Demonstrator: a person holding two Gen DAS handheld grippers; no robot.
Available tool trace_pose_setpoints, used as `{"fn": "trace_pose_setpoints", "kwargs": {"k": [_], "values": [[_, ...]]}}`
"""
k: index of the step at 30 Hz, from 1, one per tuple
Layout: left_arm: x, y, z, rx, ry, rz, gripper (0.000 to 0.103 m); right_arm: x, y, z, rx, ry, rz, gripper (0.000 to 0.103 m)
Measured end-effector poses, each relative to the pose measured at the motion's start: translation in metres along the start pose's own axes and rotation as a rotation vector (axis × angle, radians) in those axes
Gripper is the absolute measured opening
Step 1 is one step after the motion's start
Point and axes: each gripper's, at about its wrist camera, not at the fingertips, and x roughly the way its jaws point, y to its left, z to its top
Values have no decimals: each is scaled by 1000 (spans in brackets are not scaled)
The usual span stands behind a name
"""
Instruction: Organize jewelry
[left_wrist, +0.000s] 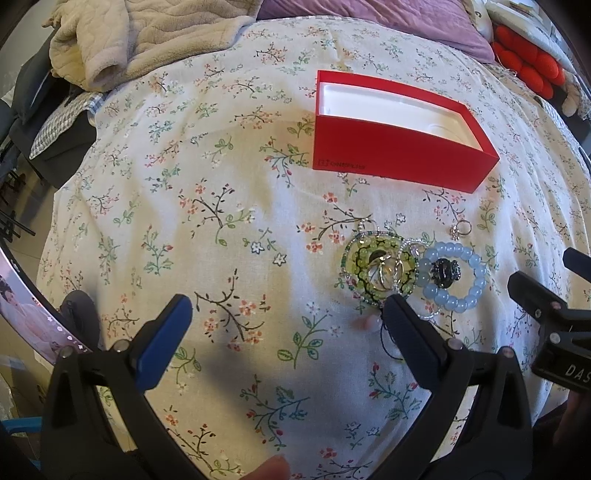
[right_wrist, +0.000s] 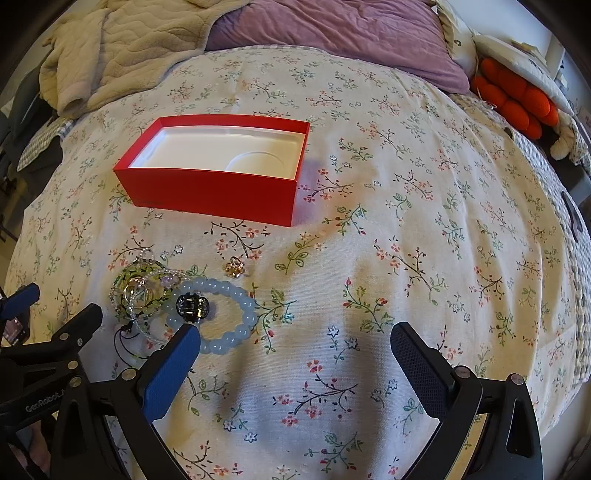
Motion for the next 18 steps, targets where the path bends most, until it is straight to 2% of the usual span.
{"fn": "trace_pose_setpoints", "kwargs": {"k": [7, 13, 18], "values": [[4, 2, 5, 33, 9, 20, 103, 0, -2, 0, 0, 4, 4, 103], [4, 9, 12, 29, 59, -7, 103, -2, -5, 0, -1, 6, 0, 103], [1, 7, 15, 45, 65, -34, 103, -4, -7, 2, 3, 7, 6, 103]]}}
